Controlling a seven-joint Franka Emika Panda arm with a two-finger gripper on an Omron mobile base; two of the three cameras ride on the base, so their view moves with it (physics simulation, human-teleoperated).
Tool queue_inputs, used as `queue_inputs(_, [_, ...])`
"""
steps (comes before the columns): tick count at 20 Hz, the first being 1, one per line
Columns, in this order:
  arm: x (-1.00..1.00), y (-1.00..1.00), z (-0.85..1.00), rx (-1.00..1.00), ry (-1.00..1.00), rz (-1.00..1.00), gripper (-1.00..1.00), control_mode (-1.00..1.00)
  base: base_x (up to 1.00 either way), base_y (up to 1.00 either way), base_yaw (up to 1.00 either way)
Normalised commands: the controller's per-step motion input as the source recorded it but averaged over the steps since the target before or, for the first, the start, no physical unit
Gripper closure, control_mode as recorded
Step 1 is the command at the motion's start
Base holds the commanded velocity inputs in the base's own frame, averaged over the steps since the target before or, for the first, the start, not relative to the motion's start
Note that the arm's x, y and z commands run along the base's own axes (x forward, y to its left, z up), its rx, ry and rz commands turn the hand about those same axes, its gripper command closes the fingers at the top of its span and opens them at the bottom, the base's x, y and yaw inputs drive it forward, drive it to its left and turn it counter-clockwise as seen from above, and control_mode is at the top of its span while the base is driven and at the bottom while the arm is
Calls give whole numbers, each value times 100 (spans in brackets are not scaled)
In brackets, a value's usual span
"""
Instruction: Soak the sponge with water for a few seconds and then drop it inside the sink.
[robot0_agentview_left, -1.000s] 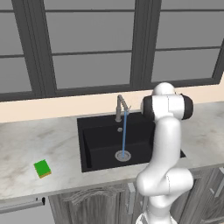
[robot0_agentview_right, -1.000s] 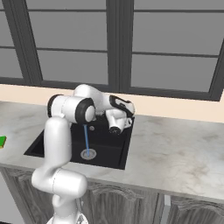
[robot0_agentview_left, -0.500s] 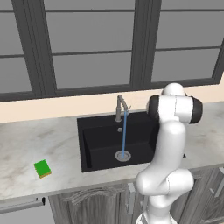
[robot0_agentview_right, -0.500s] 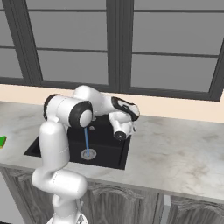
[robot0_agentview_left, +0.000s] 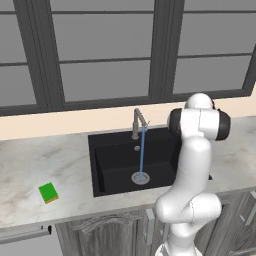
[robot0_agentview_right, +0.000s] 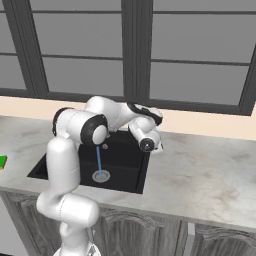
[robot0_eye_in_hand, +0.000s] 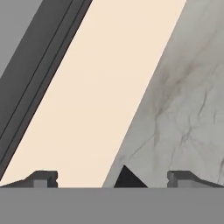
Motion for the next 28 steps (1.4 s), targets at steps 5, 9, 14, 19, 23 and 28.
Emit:
queue_inputs(5, [-23, -29, 12, -1, 14, 0, -100, -100, 0, 0, 0])
queue_inputs(9, [-64, -18, 12, 0, 4, 0, -100, -100, 0, 0, 0])
queue_inputs(14, [-71, -7, 17, 0, 1, 0, -100, -100, 0, 0, 0])
queue_inputs(19, [-59, 0, 34, 0, 0, 5, -100, -100, 0, 0, 0])
queue_inputs(23, [-56, 0, 45, 0, 0, 8, -100, -100, 0, 0, 0])
queue_inputs(28, [-54, 0, 45, -3, 2, 9, -100, -100, 0, 0, 0])
